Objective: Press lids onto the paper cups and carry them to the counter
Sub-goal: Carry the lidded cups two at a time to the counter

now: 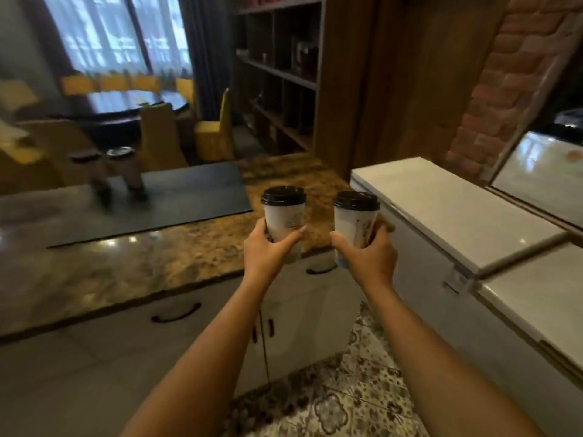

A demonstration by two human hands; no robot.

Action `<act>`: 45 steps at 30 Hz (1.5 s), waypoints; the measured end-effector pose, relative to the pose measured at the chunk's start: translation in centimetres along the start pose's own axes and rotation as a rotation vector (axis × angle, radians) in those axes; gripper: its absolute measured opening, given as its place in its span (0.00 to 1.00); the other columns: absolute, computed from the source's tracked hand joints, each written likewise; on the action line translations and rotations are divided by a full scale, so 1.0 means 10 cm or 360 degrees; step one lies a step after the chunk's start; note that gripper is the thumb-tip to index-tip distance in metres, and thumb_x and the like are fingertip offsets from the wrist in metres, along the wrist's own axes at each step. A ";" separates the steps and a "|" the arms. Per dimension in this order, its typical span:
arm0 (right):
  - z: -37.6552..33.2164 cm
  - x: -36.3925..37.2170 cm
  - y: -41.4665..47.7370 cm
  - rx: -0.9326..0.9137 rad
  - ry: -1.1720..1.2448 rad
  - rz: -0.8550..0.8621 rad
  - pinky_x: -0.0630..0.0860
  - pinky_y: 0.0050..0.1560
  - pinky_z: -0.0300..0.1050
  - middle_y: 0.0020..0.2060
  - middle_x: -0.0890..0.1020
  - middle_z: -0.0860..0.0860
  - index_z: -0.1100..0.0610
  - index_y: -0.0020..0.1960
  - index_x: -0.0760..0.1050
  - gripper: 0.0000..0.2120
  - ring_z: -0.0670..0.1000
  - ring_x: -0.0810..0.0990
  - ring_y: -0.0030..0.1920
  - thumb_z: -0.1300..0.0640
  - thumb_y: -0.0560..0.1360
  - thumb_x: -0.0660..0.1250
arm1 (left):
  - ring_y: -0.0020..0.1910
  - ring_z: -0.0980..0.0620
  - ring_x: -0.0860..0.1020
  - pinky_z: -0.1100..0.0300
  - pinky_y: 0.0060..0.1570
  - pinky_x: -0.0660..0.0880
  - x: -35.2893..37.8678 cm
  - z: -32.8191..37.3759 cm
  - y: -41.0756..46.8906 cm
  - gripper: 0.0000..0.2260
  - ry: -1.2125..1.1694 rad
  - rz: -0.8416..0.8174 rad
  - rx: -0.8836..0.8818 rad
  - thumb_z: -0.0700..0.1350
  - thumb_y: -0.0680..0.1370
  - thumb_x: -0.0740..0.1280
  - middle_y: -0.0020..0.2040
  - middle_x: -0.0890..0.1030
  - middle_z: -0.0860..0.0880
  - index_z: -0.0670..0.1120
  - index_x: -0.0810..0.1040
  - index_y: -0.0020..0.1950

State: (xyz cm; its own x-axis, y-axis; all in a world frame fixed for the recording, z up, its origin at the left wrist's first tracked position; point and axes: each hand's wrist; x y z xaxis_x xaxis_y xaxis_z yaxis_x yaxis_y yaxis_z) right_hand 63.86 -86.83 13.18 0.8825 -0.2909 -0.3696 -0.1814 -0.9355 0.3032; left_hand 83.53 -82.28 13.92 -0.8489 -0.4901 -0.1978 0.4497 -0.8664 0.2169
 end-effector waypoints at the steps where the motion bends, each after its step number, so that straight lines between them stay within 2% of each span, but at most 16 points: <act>1: -0.05 0.25 0.10 -0.0036 0.0021 -0.0046 0.83 0.48 0.51 0.53 0.82 0.49 0.51 0.59 0.74 0.33 0.50 0.82 0.50 0.34 0.63 0.79 | 0.50 0.60 0.82 0.70 0.42 0.80 -0.14 -0.07 0.16 0.23 0.0026 0.0057 -0.0009 0.58 0.69 0.79 0.51 0.83 0.57 0.52 0.77 0.59; 3: -0.14 0.71 0.29 -0.0094 0.0063 -0.0124 0.83 0.49 0.54 0.53 0.82 0.49 0.51 0.58 0.74 0.34 0.52 0.83 0.51 0.32 0.61 0.77 | 0.50 0.60 0.82 0.70 0.41 0.80 -0.39 -0.21 0.45 0.21 0.0071 0.0144 -0.0031 0.58 0.70 0.79 0.50 0.82 0.58 0.54 0.77 0.57; 7: -0.39 1.66 0.73 -0.0150 0.0092 -0.0292 0.83 0.50 0.53 0.53 0.81 0.49 0.50 0.59 0.74 0.36 0.51 0.81 0.53 0.29 0.60 0.74 | 0.49 0.59 0.82 0.69 0.38 0.79 -0.84 -0.44 1.11 0.22 0.0172 0.0346 -0.0110 0.60 0.69 0.79 0.50 0.82 0.57 0.53 0.77 0.56; 11: -0.71 2.45 1.10 -0.0222 0.0099 -0.0404 0.81 0.49 0.50 0.51 0.79 0.48 0.51 0.55 0.74 0.32 0.51 0.80 0.51 0.33 0.60 0.77 | 0.50 0.57 0.80 0.63 0.46 0.75 -1.28 -0.55 1.73 0.22 0.0211 0.0507 -0.0212 0.61 0.69 0.79 0.50 0.80 0.58 0.54 0.76 0.56; 15: -0.96 3.19 1.32 -0.0300 0.0062 -0.0517 0.81 0.53 0.53 0.53 0.79 0.46 0.49 0.58 0.73 0.35 0.50 0.78 0.54 0.30 0.59 0.74 | 0.54 0.54 0.79 0.60 0.52 0.76 -1.71 -0.77 2.20 0.27 0.0230 0.0622 -0.0308 0.61 0.68 0.79 0.55 0.81 0.54 0.52 0.76 0.61; 18: -1.12 3.75 1.41 -0.0307 0.0093 -0.0582 0.81 0.55 0.53 0.54 0.80 0.48 0.50 0.60 0.74 0.35 0.51 0.78 0.56 0.33 0.60 0.77 | 0.54 0.55 0.78 0.64 0.49 0.75 -2.02 -0.96 2.53 0.29 0.0259 0.0696 -0.0344 0.59 0.68 0.80 0.56 0.80 0.54 0.50 0.76 0.64; 21: -1.25 4.32 1.46 -0.0286 0.0131 -0.0662 0.79 0.54 0.49 0.55 0.80 0.48 0.50 0.61 0.74 0.34 0.51 0.78 0.57 0.35 0.62 0.79 | 0.55 0.55 0.77 0.61 0.53 0.75 -2.35 -1.21 2.89 0.29 0.0307 0.0710 -0.0378 0.57 0.69 0.80 0.55 0.79 0.55 0.49 0.75 0.65; 25: -1.37 5.01 1.59 -0.0248 0.0165 -0.0691 0.75 0.56 0.44 0.59 0.80 0.48 0.50 0.65 0.73 0.36 0.49 0.77 0.60 0.38 0.63 0.80 | 0.60 0.56 0.76 0.58 0.59 0.76 -2.68 -1.61 3.45 0.31 0.0324 0.0623 -0.0384 0.55 0.69 0.81 0.60 0.78 0.55 0.49 0.74 0.67; 29: -1.38 5.73 1.82 -0.0140 0.0140 -0.0644 0.77 0.62 0.49 0.62 0.80 0.50 0.52 0.68 0.72 0.38 0.51 0.78 0.64 0.43 0.63 0.82 | 0.59 0.58 0.76 0.58 0.61 0.74 -2.86 -2.00 4.20 0.30 0.0342 0.0501 -0.0345 0.51 0.69 0.81 0.59 0.78 0.57 0.50 0.73 0.67; 31: -1.32 6.12 1.97 -0.0109 0.0107 -0.0621 0.79 0.60 0.50 0.58 0.82 0.53 0.54 0.67 0.73 0.36 0.54 0.81 0.62 0.42 0.64 0.82 | 0.55 0.60 0.78 0.56 0.64 0.74 -2.91 -2.21 4.60 0.26 0.0329 0.0466 -0.0344 0.48 0.70 0.80 0.57 0.80 0.58 0.55 0.73 0.63; 34: -1.25 6.60 2.17 -0.0025 0.0082 -0.0663 0.76 0.56 0.45 0.59 0.82 0.55 0.57 0.66 0.72 0.35 0.56 0.82 0.60 0.45 0.66 0.81 | 0.60 0.50 0.81 0.49 0.64 0.77 -2.98 -2.52 5.07 0.29 0.0419 0.0469 -0.0280 0.47 0.69 0.81 0.61 0.83 0.49 0.50 0.74 0.66; 37: -1.17 6.98 2.28 -0.0122 0.0099 -0.0460 0.77 0.55 0.46 0.58 0.83 0.57 0.59 0.65 0.74 0.36 0.58 0.83 0.58 0.47 0.64 0.83 | 0.65 0.53 0.77 0.56 0.65 0.74 -3.09 -2.78 5.35 0.33 0.0417 0.0434 -0.0123 0.47 0.70 0.81 0.64 0.78 0.51 0.46 0.71 0.71; 41: -1.09 7.26 2.28 -0.0175 0.0087 -0.0337 0.78 0.55 0.51 0.57 0.84 0.58 0.60 0.64 0.75 0.36 0.60 0.83 0.58 0.48 0.62 0.84 | 0.62 0.53 0.79 0.57 0.62 0.77 -3.05 -3.02 5.49 0.29 0.0315 0.0434 -0.0145 0.52 0.71 0.80 0.62 0.80 0.50 0.49 0.72 0.67; 45: -0.99 7.38 2.25 -0.0212 0.0081 -0.0313 0.79 0.57 0.55 0.57 0.83 0.58 0.61 0.65 0.74 0.36 0.61 0.83 0.58 0.49 0.64 0.84 | 0.55 0.64 0.79 0.74 0.52 0.74 -2.94 -3.14 5.52 0.24 0.0274 0.0502 -0.0114 0.51 0.71 0.80 0.54 0.80 0.57 0.52 0.72 0.61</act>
State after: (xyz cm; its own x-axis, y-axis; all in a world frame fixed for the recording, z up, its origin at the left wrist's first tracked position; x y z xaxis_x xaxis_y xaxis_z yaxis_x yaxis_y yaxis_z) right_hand 129.22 -127.41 1.44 0.9164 -0.0921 -0.3895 0.0519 -0.9376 0.3439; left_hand 142.05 -118.63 1.69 -0.6087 -0.7380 -0.2913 0.7055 -0.6714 0.2269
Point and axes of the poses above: each hand's wrist, its own y-axis towards the middle knuckle, its own x-axis out of the palm, z = x × y
